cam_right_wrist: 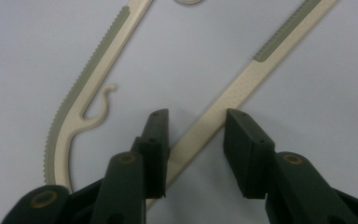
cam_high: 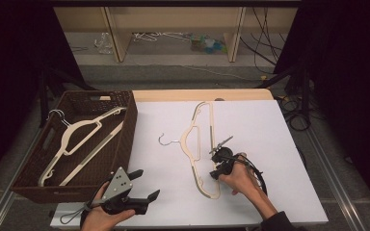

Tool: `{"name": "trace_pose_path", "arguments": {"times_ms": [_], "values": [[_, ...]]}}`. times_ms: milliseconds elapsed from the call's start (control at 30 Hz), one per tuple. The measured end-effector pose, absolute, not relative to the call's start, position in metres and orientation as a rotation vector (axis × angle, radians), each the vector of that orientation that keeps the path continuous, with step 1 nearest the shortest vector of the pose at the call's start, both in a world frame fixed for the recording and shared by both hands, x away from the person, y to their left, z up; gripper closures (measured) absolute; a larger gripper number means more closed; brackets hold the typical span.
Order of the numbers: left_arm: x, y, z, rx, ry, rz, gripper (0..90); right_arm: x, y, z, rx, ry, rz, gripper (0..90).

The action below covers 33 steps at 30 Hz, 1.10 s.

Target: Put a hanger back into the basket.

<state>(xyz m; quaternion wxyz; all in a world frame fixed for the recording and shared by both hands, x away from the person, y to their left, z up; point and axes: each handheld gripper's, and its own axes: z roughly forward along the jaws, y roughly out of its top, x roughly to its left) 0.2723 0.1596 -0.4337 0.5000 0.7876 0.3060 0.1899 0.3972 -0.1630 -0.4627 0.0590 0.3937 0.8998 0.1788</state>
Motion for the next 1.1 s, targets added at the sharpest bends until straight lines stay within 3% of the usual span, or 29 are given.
{"name": "trace_pose_path", "arguments": {"times_ms": [100,433,1100], "values": [[0.273,0.159,-0.434,1.909,0.741,0.459,18.4,0.394,-0.161,-0.463,1.189,2.725,0.533,57.2],[0.272,0.159,-0.435,1.911,0.744,0.454,18.8,0.389,-0.162,-0.461,1.109,2.772,0.487,66.1],[0.273,0.159,-0.435,1.903,0.739,0.451,19.4,0.388,-0.207,-0.456,0.950,2.971,0.407,75.9]]}}
